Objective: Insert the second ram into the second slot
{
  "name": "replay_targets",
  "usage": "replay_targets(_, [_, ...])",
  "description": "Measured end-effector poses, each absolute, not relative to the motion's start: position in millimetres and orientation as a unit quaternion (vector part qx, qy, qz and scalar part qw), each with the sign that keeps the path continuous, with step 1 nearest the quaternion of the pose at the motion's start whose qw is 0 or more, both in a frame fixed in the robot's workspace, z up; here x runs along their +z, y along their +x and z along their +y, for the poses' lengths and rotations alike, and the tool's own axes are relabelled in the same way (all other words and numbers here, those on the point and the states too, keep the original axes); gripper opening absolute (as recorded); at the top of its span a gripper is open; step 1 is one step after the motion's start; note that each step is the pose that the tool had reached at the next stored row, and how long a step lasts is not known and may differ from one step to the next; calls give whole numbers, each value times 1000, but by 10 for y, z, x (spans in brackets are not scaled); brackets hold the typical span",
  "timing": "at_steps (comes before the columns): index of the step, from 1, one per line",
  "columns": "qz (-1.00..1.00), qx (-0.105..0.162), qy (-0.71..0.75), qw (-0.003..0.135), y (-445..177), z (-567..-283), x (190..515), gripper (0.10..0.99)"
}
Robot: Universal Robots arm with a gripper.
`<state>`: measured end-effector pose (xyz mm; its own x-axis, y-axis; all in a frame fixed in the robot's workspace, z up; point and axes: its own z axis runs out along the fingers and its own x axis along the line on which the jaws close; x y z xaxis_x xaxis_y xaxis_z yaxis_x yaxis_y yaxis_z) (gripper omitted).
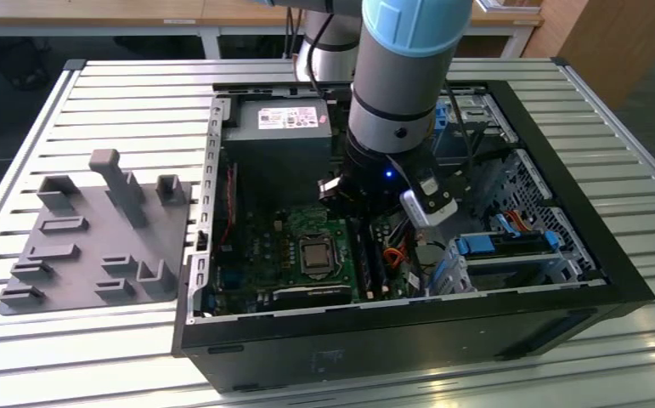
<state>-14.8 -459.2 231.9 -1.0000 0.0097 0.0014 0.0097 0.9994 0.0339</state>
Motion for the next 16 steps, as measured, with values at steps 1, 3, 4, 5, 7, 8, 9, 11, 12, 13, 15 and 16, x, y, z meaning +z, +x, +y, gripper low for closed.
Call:
replay_targets(1, [-1000, -17, -5, 1, -148, -4592, 2320, 106])
replay_targets(3, [-1000, -17, -5, 1, -148, -4592, 2321, 106])
replay_targets(4, [-1000, -17, -5, 1, -148, -4592, 2321, 106])
replay_targets(5, [-1000, -17, -5, 1, -148, -4592, 2321, 106])
replay_targets(7, [-1000, -17, -5, 1, -142, -4597, 2321, 106])
replay_targets(8, [-1000, -17, -5, 1, -138, -4602, 2321, 106])
replay_targets(9, [-1000, -17, -5, 1, -133, -4609, 2320, 106])
replay_targets(11, [-1000, -17, -5, 1, -122, -4624, 2318, 106])
replay_targets(12, [-1000, -17, -5, 1, -118, -4628, 2315, 106])
replay_targets(13, [-1000, -17, -5, 1, -113, -4630, 2311, 106])
replay_targets(15, [-1000, -17, -5, 1, -112, -4634, 2304, 106])
replay_targets(16, [-1000, -17, -5, 1, -112, -4635, 2297, 106])
